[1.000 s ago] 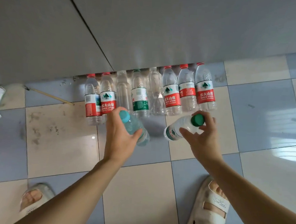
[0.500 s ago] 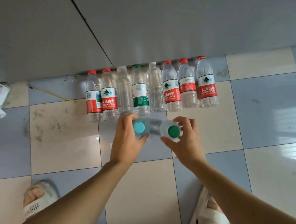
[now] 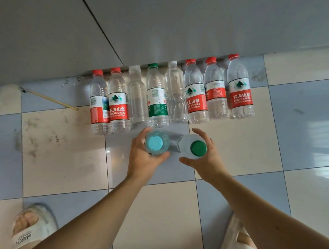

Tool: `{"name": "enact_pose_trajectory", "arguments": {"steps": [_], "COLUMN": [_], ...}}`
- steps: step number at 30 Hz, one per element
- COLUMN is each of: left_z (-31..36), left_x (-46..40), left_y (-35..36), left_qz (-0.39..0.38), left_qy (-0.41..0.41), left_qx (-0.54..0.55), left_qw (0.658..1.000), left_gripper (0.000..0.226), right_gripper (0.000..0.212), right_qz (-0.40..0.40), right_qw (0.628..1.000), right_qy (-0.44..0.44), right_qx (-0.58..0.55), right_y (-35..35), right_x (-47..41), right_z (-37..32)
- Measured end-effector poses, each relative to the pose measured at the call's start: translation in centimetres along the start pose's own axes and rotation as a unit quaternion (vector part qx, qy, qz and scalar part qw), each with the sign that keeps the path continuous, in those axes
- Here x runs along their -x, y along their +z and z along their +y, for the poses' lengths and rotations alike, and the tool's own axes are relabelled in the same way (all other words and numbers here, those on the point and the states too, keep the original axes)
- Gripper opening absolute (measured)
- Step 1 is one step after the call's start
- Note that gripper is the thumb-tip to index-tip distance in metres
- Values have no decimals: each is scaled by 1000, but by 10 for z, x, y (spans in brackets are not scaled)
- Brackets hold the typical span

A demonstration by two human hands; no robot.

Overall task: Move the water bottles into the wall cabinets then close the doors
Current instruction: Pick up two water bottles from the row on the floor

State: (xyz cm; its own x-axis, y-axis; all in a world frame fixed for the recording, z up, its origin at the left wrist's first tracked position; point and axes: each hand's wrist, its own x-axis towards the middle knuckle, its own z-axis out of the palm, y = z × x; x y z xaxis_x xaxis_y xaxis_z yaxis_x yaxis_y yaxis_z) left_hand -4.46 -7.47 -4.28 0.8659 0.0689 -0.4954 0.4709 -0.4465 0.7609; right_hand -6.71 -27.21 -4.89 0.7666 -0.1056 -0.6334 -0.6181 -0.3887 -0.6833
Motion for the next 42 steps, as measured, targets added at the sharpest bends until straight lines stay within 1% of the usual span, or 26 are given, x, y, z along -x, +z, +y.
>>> {"name": "enact_pose_trajectory", "arguments": {"steps": [3,7,10,16,20,23,25,29,33,38,42], "left_z": [0,11,27,84,153,212,254,346,441,539,600], "left_x": [-5,-2,3,26,49,68,85,131,181,243,281], "left_y": [6,0,-13,-50,-88,-123,-151,-211,-276,-363,-435], "left_qz": [-1,14,11,-7,1,14,28,35,40,69,74], "left_qy": [-39,-85,-107,-102,-84,-54,-26,47,101,171,245], "left_qx": [41,59,65,95,109,117,122,114,138,162,147], "left_qw": [998,995,992,990,990,992,992,992,985,970,956], "left_gripper": [73,63,55,54,47,46,50,54,53,42,42], "right_gripper": [81,71,64,59,54,56,58,61,65,52,50], "right_qz": [6,33,52,50,40,39,44,49,54,26,18], "right_qw": [1000,997,993,995,996,995,994,992,985,968,950], "right_qy": [-2,25,38,32,6,-22,-45,-97,-146,-224,-290], "right_qx": [-16,-71,-96,-83,-85,-91,-87,-69,-79,-112,-116], "right_y": [6,6,-1,-30,-66,-92,-110,-149,-185,-216,-221], "right_x": [-5,0,12,47,83,113,137,193,260,344,400], "right_z": [-1,-8,-22,-78,-145,-202,-245,-340,-438,-551,-633]}}
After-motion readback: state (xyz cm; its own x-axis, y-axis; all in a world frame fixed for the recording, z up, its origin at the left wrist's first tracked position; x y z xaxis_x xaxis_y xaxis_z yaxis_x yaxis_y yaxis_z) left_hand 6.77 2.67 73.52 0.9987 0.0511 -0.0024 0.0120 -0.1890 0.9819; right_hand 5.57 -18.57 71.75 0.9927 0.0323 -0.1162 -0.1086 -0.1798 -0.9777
